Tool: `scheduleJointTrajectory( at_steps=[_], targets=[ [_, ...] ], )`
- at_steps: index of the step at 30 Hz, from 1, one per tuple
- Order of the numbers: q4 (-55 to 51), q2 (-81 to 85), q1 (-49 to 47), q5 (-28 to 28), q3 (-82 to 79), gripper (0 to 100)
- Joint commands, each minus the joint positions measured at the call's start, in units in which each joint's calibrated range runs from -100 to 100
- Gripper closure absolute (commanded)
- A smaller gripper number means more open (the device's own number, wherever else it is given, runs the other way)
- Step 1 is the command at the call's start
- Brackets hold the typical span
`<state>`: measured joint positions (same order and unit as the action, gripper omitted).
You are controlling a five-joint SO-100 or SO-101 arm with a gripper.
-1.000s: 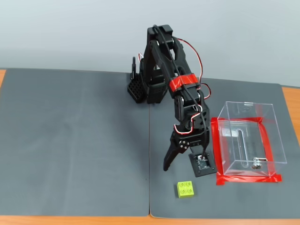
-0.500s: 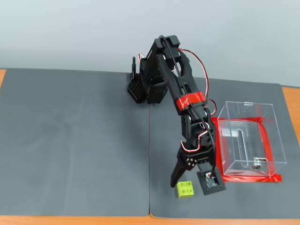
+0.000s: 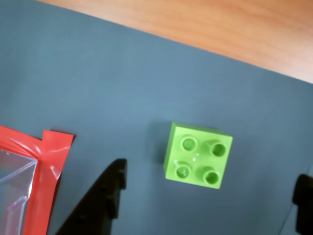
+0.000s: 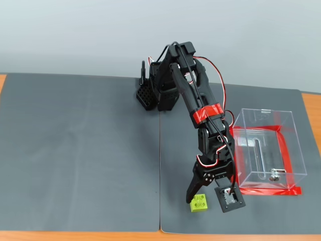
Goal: Pick the green lego block and place it into the transparent box
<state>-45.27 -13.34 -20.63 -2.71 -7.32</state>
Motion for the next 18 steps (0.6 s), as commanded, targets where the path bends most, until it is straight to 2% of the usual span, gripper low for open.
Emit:
scheduleJointTrajectory(
  at_steps=[1, 18],
  targets=[
    [0.83, -0.61, 0.53, -0.18, -0.05, 62],
    [3.52, -6.63, 0.98, -0.28, 0.76, 62]
  ],
)
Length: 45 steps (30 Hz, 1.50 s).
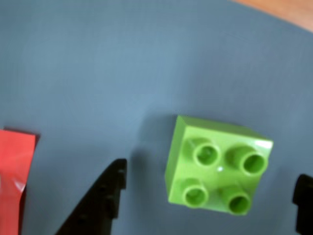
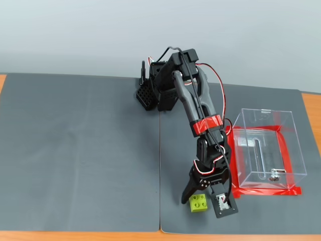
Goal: Pick the green lego block and place it into the transparent box
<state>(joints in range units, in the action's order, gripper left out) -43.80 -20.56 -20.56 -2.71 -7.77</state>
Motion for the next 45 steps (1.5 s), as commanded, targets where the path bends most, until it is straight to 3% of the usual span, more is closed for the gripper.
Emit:
scheduleJointTrajectory(
  at_steps=[1, 11, 21, 35, 45],
  targets=[
    [2.83, 0.59, 1.05, -0.28, 1.21, 62],
    [2.22, 0.59, 1.28, -0.28, 0.76, 63],
    [2.13, 0.59, 1.28, -0.23, 0.58, 88],
    [1.96, 1.87, 1.72, -0.02, 1.21, 89],
    [1.96, 14.92, 4.04, 0.29, 1.75, 88]
  ],
)
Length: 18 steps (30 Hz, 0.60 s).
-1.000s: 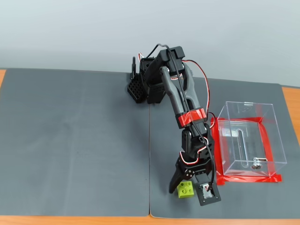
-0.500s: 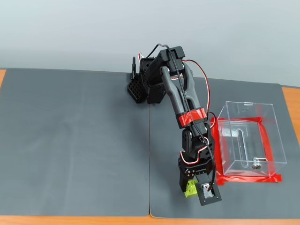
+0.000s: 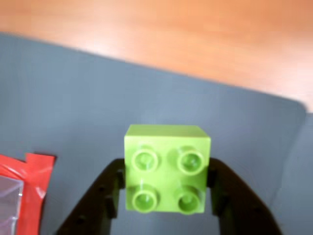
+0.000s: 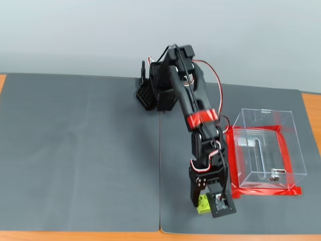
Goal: Pick the green lego block and place it into the transparent box
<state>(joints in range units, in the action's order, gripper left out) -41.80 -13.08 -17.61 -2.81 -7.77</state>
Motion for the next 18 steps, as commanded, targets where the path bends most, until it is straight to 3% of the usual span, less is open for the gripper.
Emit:
scheduleJointTrajectory(
  at_steps=[1, 18],
  targets=[
    [-0.12, 8.72, 1.31, 0.39, 1.66, 88],
    [-4.55, 23.89, 1.09, 0.39, 1.84, 88]
  ],
)
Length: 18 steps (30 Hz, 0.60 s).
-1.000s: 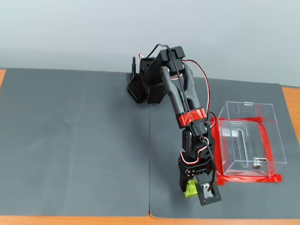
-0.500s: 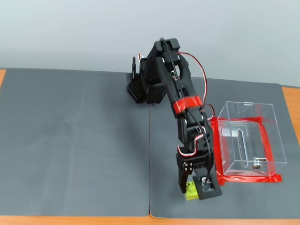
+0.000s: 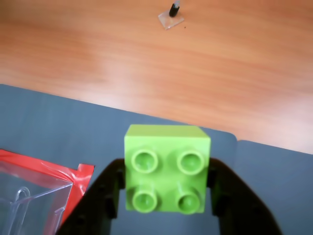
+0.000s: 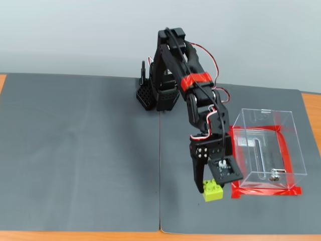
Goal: Pick the green lego block and place it into the transparent box
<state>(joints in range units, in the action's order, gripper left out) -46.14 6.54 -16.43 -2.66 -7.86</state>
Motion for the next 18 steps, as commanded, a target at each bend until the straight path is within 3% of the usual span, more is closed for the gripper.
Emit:
scheduleJointTrajectory(
  at_steps=[1, 18],
  targets=[
    [-0.21, 4.52, -0.09, 0.24, 1.93, 88],
    [-0.21, 3.76, -12.85, -0.23, 6.37, 88]
  ],
)
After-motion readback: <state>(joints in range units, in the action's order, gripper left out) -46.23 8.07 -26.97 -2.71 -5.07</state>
